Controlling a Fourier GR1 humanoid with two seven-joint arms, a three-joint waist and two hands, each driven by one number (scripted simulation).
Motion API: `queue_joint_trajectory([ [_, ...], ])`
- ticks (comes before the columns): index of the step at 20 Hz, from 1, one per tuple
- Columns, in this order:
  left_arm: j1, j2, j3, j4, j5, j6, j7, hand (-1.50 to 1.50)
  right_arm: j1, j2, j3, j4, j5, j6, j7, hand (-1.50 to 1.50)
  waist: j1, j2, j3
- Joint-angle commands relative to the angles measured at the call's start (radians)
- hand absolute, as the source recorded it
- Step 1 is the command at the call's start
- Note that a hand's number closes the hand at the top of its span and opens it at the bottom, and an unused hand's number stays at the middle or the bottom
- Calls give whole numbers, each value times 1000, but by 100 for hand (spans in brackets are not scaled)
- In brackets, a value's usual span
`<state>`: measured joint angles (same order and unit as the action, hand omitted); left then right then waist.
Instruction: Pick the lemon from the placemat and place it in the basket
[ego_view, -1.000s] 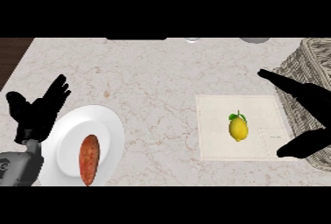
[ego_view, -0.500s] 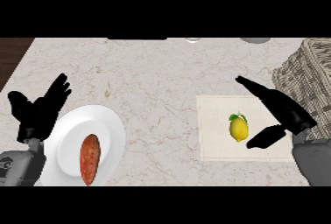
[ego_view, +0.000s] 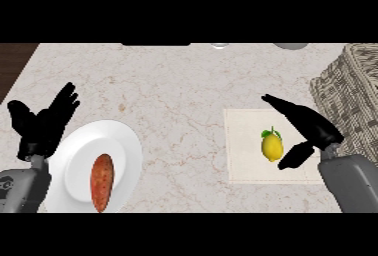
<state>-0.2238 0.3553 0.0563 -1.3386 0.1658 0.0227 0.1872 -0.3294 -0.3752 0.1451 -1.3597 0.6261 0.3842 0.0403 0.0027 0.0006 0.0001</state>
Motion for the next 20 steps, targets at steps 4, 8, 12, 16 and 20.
queue_joint_trajectory([
  [4, 27, -39, 32, -27, -33, -31, 3, 0, 3, 17, -60, -17, 36, 51, -34, -150, -2, -1, 0],
  [8, 45, -88, -2, -64, -74, 17, 15, 0, 46, 17, -62, 42, 35, 35, -124, -150, -1, -1, 0],
  [12, 40, -62, 31, -69, -78, -19, 24, 0, 73, 47, -52, -49, 35, 76, -108, -150, -1, -1, 0],
  [16, 44, -54, 71, -47, -52, -71, 13, 0, 51, 67, -39, 16, 87, 52, -153, -150, 0, -1, 0],
  [20, 22, -83, 61, -38, -95, -40, 16, 0, 132, 37, -53, -40, 139, 20, -173, -150, -4, -1, 0],
])
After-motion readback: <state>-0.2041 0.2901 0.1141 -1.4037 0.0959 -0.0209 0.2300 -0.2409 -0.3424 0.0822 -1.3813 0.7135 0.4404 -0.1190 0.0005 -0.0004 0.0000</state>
